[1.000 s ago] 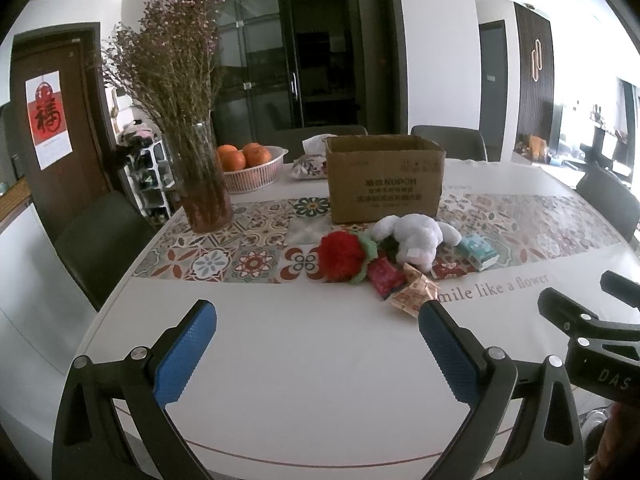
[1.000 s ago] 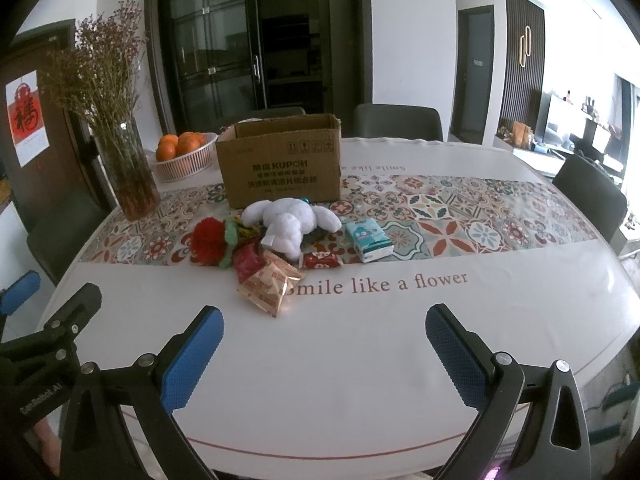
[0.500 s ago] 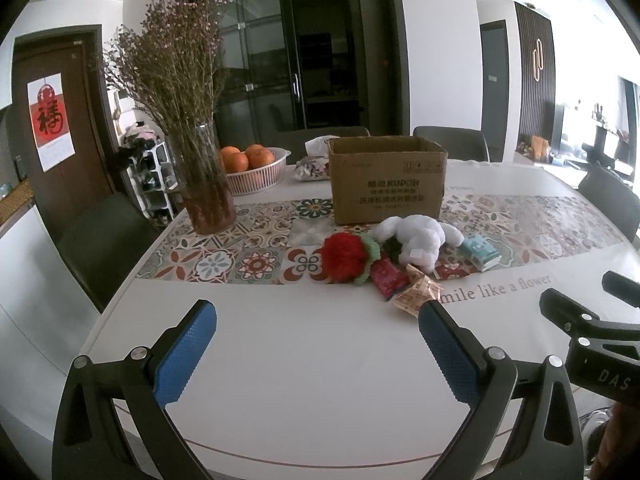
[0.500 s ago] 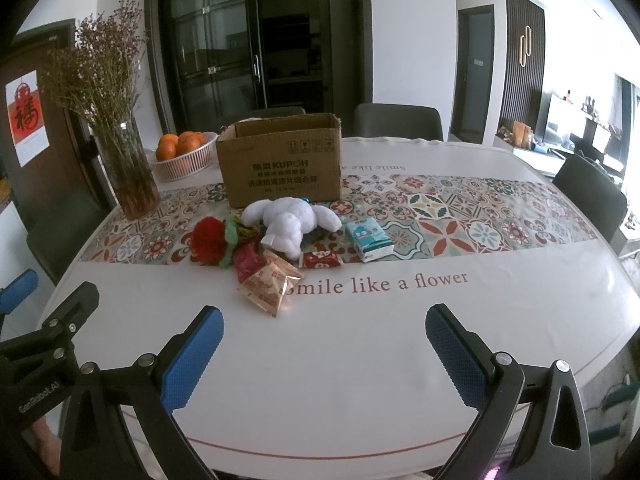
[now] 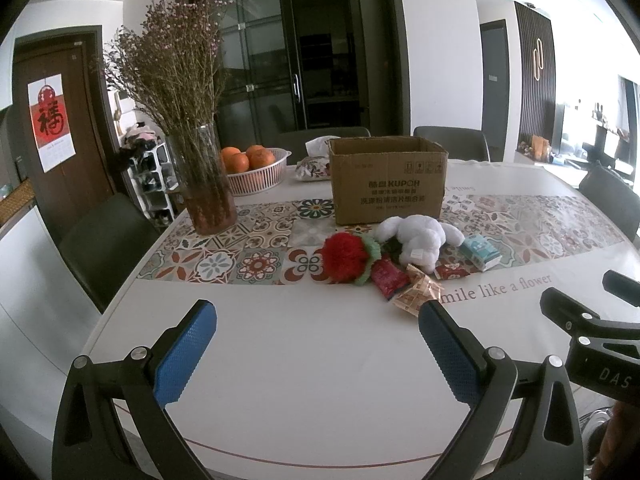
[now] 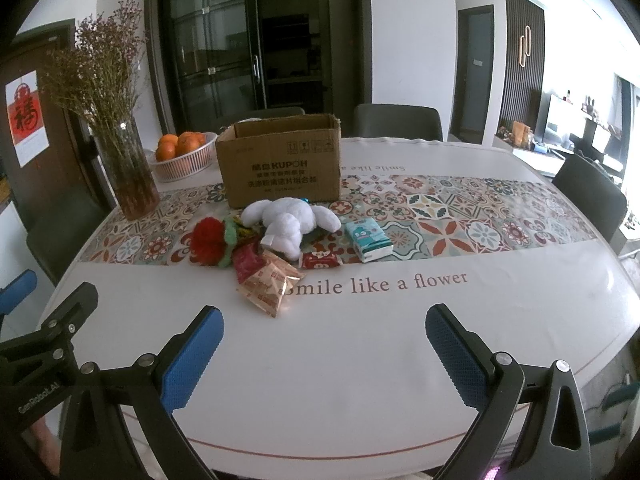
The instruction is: Organize soft objects
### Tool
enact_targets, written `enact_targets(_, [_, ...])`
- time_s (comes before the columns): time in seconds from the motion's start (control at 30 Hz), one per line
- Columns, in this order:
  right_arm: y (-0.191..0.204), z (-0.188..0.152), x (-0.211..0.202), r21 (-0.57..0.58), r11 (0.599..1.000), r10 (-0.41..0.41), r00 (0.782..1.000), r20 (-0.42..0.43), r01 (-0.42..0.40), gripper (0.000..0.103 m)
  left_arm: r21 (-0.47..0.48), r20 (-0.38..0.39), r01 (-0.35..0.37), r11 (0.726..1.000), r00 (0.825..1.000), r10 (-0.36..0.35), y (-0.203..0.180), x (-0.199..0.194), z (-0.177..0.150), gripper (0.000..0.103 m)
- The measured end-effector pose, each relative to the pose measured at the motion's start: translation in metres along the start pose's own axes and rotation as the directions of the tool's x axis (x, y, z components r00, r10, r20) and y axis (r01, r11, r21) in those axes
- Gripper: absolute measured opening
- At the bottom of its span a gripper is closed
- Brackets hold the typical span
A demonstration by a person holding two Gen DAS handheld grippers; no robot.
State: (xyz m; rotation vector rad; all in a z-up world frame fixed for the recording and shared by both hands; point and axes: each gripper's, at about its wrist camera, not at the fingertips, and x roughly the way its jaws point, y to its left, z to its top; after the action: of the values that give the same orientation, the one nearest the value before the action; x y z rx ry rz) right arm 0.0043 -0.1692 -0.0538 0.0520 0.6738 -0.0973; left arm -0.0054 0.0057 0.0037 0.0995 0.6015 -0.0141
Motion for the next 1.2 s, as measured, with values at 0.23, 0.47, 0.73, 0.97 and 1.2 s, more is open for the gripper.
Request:
enact_targets(0.23, [0.000,0.000,0.000,-0.001,1.000,0.000,1.000,-0.001,0.000,0.102,-0.001,0.001,0.000,1.000,1.000,0.000,0.000,0.000,0.000,0.103])
enact_targets(0.47, [0.001,-0.001,0.002,-0.002,1.000,0.000,1.000,-0.001,0.000,0.102,0.000,0.000,-0.001,1.000,1.000,0.001,0.000,0.000,0.000,0.103])
enact_targets(0.73, [0.003,-0.001,0.003,-0.002,1.000,0.000,1.000,-0.003,0.000,0.102,-0.004,-0.002,0.005,1.000,1.000,-0.005,0.001,0.002,-0.002,0.103])
enact_targets(0.97, [0.008,-0.004,0.009,0.002,1.000,0.005,1.000,-0.013,-0.005,0.102,-0.015,-0.011,0.021,1.000,1.000,-0.021,0.008,0.010,-0.007,0.103])
enact_targets(1.2, [0.023,-0.003,0.028,0.014,1.000,0.008,0.999,-0.045,-0.007,0.102,-0.015,-0.006,0.048,0.999,0.999,-0.048,0.022,0.026,-0.006,0.103])
